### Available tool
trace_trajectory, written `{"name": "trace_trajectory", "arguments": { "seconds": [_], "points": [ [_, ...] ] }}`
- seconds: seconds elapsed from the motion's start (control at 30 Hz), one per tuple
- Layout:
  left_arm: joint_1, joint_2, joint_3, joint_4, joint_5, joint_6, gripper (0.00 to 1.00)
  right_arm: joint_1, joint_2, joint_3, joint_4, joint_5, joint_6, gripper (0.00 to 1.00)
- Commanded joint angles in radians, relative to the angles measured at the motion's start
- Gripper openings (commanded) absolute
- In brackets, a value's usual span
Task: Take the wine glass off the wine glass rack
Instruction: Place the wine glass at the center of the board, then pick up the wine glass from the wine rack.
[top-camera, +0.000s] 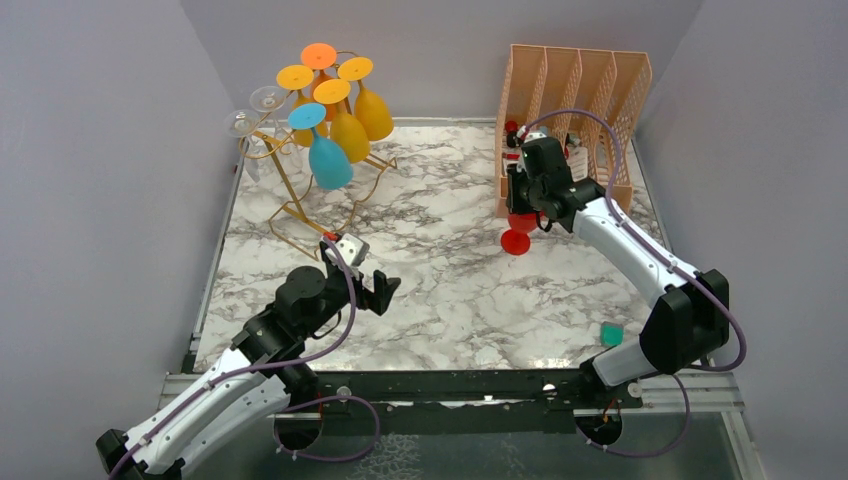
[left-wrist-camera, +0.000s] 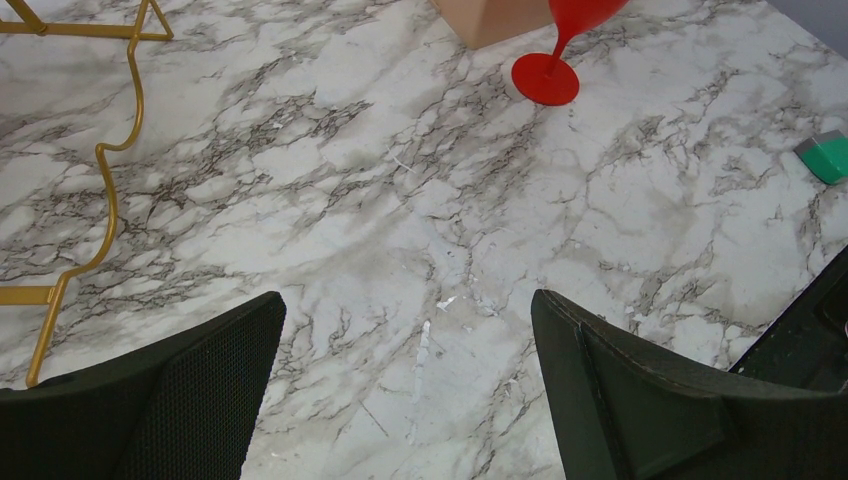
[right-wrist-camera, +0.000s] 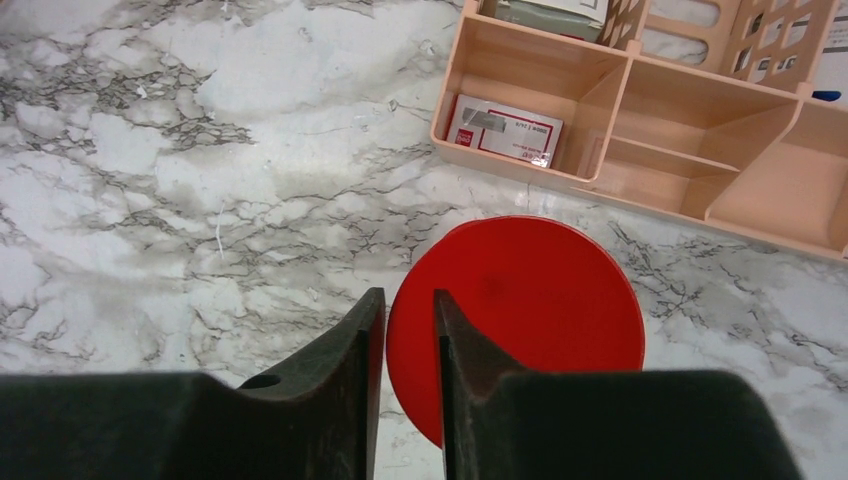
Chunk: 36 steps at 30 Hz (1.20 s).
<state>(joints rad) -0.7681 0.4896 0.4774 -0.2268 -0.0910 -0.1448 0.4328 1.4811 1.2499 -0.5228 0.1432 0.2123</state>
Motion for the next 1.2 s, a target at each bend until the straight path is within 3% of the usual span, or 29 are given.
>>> {"name": "trace_trajectory", "arguments": {
  "seconds": [0.0,0.33,0.57,0.73,0.97,1.17],
  "points": [
    [0.000,0.011,0.020,0.003,-0.012,0.008,0.99,0.001,-0.013,0.049,-0.053,-0.035,-0.007,0.29],
    [0.000,0.036,0.026,0.001,-0.015,0.004,0.99,0.001,-0.188,-0.004,-0.041,-0.143,0.021,0.42],
    [0.000,0.077,0.054,-0.026,-0.023,-0.043,0.99,0.001,-0.411,-0.176,0.020,-0.284,0.138,0.73],
    [0.000,0.140,0.091,-0.062,0.021,-0.213,0.99,0.001,-0.623,-0.359,0.090,-0.404,0.242,0.99],
    [0.000,0.166,0.072,-0.083,0.064,-0.466,0.99,0.001,-0.795,-0.487,0.049,-0.613,0.293,1.00],
    [0.000,0.115,0.099,-0.108,0.074,-0.534,0.99,0.001,-0.879,-0.500,-0.055,-0.572,0.325,1.00]
  ]
}}
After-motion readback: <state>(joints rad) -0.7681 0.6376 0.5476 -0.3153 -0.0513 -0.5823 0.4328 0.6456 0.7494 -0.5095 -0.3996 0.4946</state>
